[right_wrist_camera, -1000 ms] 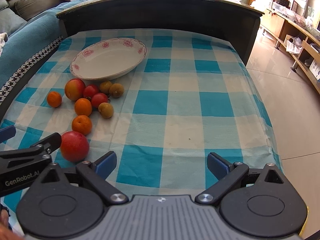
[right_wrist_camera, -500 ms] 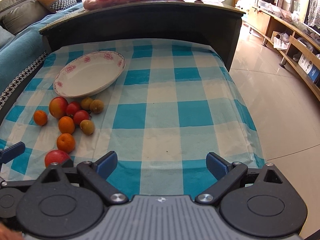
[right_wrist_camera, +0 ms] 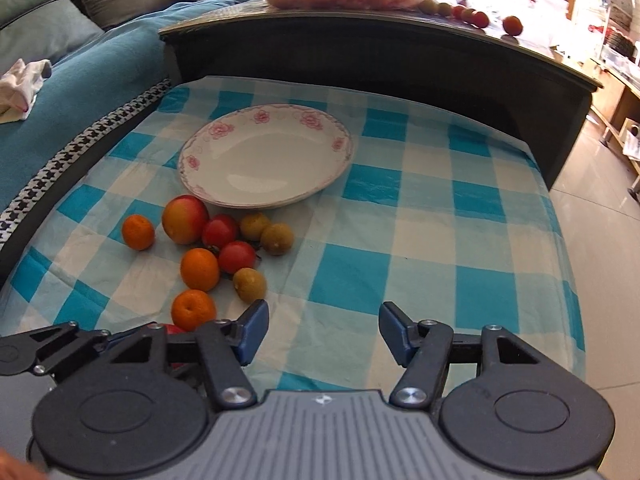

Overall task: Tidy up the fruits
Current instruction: 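Grasp the large red apple with the left tool while the right tool grasps a small brown fruit, then carry the red apple with the left tool while the right tool carries the brown fruit to the plate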

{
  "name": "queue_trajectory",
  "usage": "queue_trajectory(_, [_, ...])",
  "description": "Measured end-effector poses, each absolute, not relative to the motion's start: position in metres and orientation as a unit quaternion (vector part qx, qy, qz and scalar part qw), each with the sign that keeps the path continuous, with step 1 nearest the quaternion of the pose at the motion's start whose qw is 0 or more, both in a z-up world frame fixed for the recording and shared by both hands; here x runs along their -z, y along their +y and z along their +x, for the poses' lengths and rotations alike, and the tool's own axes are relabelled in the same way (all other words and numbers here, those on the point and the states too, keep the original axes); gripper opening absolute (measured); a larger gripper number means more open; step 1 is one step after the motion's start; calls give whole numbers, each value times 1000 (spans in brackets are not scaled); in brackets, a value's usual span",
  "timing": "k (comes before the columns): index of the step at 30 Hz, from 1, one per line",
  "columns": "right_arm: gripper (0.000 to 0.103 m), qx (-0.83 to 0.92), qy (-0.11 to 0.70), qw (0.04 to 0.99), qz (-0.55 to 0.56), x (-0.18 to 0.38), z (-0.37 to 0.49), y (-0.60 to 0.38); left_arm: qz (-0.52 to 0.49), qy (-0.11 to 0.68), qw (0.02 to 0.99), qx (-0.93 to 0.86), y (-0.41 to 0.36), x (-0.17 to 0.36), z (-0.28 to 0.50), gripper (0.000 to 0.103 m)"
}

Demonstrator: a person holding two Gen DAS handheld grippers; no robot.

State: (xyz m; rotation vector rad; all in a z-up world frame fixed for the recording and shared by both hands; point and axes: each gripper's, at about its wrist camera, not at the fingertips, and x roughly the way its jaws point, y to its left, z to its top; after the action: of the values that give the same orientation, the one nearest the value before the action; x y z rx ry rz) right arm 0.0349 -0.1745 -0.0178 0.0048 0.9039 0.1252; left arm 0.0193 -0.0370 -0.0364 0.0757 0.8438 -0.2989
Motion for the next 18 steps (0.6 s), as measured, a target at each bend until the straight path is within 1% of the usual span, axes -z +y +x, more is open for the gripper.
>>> queue_trajectory(3, [70,-100,434,896,-8,23,46,-166,48,404,902,147,-39,37,18,57])
queue_trajectory(6, [65,-136,441,887,-23,33,57,-159,58,402,902,150,-40,38,17,59])
queue_trajectory(8, [64,-154,446,881,-34,39,62,-154,59,401,901,152,-40,38,18,62])
queue_trajectory(13, [47,-185,455,870,-35,51,73,-149,59,399,902,155,-40,40,19,68])
queue_trajectory(15, [42,-193,452,870,-34,52,75,-147,62,397,902,155,-41,40,20,69])
queue_trajectory(16, [35,-197,448,871,-38,52,76,-145,66,396,903,155,-42,40,20,68])
queue_trajectory(18, [36,-201,447,871,-39,52,77,-143,76,394,903,154,-44,41,20,67])
